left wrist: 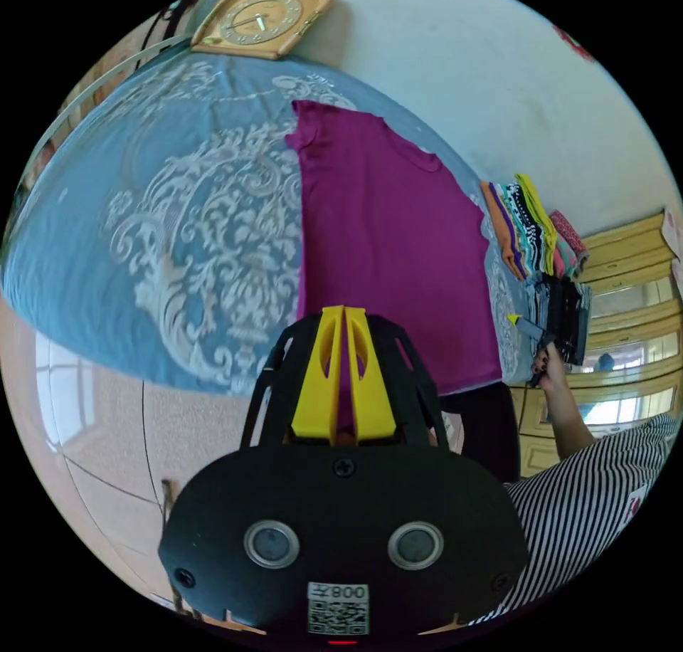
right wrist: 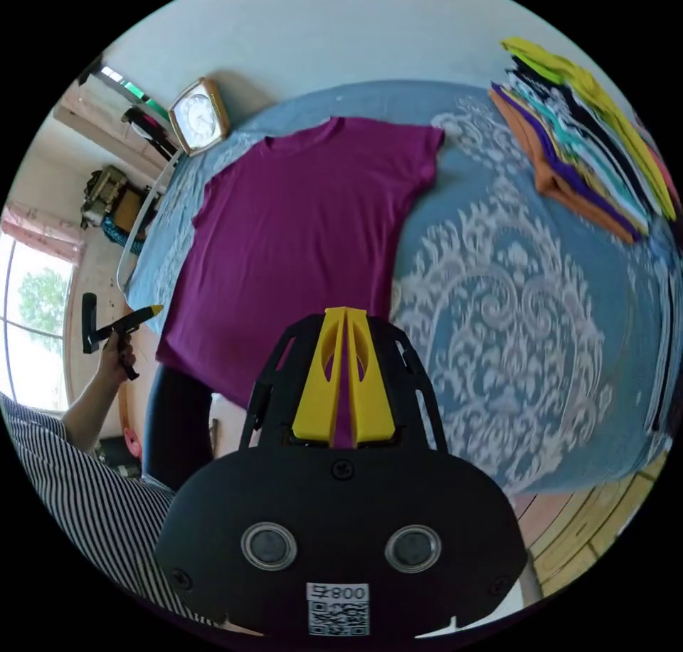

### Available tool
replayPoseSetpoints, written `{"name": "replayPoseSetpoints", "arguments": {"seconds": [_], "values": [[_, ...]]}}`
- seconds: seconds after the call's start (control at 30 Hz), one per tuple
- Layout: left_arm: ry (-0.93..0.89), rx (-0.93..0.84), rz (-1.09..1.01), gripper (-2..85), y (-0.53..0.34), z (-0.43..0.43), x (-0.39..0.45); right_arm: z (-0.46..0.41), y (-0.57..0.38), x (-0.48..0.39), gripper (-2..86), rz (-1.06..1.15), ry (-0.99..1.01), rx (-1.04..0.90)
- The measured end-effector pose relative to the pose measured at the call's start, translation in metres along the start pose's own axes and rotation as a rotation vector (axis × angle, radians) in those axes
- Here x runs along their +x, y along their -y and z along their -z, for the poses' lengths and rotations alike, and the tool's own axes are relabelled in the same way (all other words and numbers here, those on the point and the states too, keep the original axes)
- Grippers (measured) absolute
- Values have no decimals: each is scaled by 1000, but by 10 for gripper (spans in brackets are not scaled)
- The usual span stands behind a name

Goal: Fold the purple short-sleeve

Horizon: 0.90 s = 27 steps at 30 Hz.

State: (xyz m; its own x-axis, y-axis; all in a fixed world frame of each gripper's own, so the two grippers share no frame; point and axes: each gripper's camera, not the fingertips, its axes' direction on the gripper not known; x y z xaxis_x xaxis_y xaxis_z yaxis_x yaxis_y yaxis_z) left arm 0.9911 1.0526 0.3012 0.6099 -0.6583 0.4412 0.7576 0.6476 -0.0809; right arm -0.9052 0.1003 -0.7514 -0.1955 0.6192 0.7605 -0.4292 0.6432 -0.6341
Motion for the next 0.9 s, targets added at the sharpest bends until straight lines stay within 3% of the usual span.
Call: {"name": "replayPoseSetpoints", "arguments": {"seconds": [0.23, 0.5, 0.9], "values": [[-37, -6, 205, 83, -110, 23, -58, 42, -136, 67, 18, -235, 44, -54], [-136, -120, 266, 66, -165, 9, -81, 50, -176, 88, 55, -271, 93, -122], [-162, -88, 217, 23, -221, 60, -86, 97, -220, 96, 10, -231, 114, -154]]}}
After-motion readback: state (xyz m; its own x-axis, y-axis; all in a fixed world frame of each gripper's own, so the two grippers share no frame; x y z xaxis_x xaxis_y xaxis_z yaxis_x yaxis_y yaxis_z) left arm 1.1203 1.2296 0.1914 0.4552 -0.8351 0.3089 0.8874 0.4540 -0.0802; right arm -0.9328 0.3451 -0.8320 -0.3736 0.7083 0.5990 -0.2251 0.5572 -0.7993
